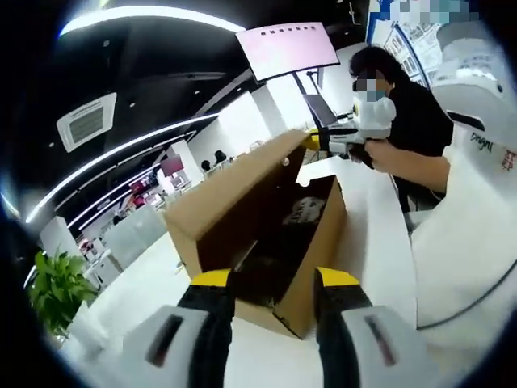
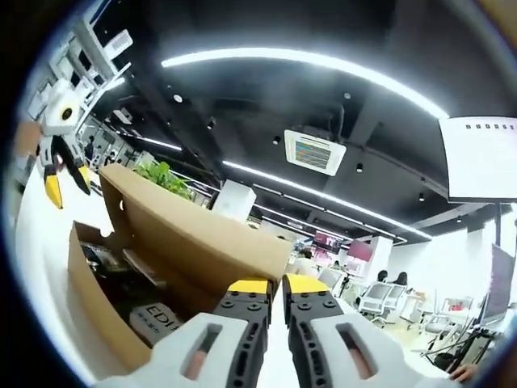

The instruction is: Operate the shoe box by opening the lid, removing the specified soft item, and placing it in the target area until the item is outside and the box remains undamaged.

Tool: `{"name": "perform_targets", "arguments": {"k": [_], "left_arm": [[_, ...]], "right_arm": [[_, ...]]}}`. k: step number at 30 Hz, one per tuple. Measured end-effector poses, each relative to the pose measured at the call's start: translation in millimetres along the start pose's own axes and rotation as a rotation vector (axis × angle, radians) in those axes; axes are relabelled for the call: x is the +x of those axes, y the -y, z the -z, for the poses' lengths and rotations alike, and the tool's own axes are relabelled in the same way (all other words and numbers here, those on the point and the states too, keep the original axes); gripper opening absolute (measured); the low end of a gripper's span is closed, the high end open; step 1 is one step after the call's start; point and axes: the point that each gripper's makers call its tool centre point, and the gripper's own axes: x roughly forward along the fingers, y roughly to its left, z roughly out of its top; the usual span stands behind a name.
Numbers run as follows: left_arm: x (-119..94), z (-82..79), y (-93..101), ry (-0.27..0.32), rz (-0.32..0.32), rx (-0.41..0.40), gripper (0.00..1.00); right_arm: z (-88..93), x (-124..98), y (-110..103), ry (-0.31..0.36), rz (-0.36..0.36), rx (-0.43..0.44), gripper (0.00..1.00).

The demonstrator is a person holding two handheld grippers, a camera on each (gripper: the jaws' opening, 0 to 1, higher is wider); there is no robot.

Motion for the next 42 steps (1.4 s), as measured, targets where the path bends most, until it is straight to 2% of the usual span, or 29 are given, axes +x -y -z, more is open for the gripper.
{"name": "perform_targets", "arguments": {"k": [2,3,4,6,8,9,11,12,13,15,18,20,21,24,28,32,37,40,42], "left_arm": [[2.6,5.2,4.4,-0.03,0.066,0.021,0.39],[4.8,14.8,8.5,-0.078,0.118,0.039,0.4],[7.2,22.3,4.8,-0.112,0.115,0.087,0.39],[11.0,24.3,3.5,-0.108,0.123,0.129,0.33],[13.3,20.6,1.1,-0.097,0.104,0.082,0.32],[14.3,17.4,1.8,-0.089,0.114,0.056,0.31],[15.7,15.4,2.4,-0.098,0.12,0.074,0.3],[16.5,18.1,0.2,-0.127,0.117,0.108,0.29],[17.4,19.1,-1.6,-0.136,0.113,0.118,0.27],[19.2,21.9,-2.8,-0.153,0.127,0.131,0.2],[22.3,24.8,-0.2,-0.173,0.156,0.114,0.21],[24.7,28.0,0.4,-0.195,0.16,0.122,0.24],[25.4,29.2,1.5,-0.203,0.165,0.128,0.24],[28.2,30.2,2.2,-0.21,0.166,0.14,0.26],[29.9,34.3,1.6,-0.242,0.179,0.16,0.26],[32.4,40.7,-3.3,-0.278,0.164,0.153,0.15],[31.6,38.8,-0.4,-0.274,0.186,0.133,0.15],[31.0,43.4,0.1,-0.311,0.211,0.149,0.15],[30.4,47.2,1.1,-0.335,0.227,0.191,0.13]], "right_arm": [[-0.4,0.5,0.4,0.001,0.002,-0.003,0.03],[-0.9,1.1,0.5,0.004,0.005,-0.008,0.03],[-1.6,1.9,0.4,0.006,0.007,-0.041,0.04],[-5.0,2.3,0.8,0.022,0.003,-0.11,0.04],[-2.2,3.2,1.4,0.01,0.002,-0.089,0.04],[-4.2,3.5,0.3,0.02,-0.011,-0.032,0.04],[-6.7,3.3,-1.3,0.027,-0.031,0.087,0.07],[-6.8,4.4,-1.8,0.023,-0.059,0.142,0.08],[-4.5,5.4,1.4,0.01,-0.053,0.147,0.08],[-7.4,7.5,2.6,0.009,-0.056,0.13,0.09],[-8.0,11.4,2.7,-0.013,-0.052,0.133,0.08],[-4.7,13.6,7.7,-0.043,-0.027,0.107,0.03],[-6.2,15.6,6.6,-0.038,-0.039,0.087,0.03],[-7.0,17.1,7.8,-0.051,-0.043,0.115,0.03],[-7.3,18.6,8.0,-0.062,-0.05,0.106,0.03],[-7.5,20.2,8.3,-0.067,-0.049,0.092,0.03],[-8.5,22.7,8.8,-0.073,-0.063,0.066,0.03],[-9.2,25.0,9.2,-0.079,-0.076,0.049,0.03],[-9.8,26.4,9.8,-0.081,-0.083,0.041,0.03]]}}
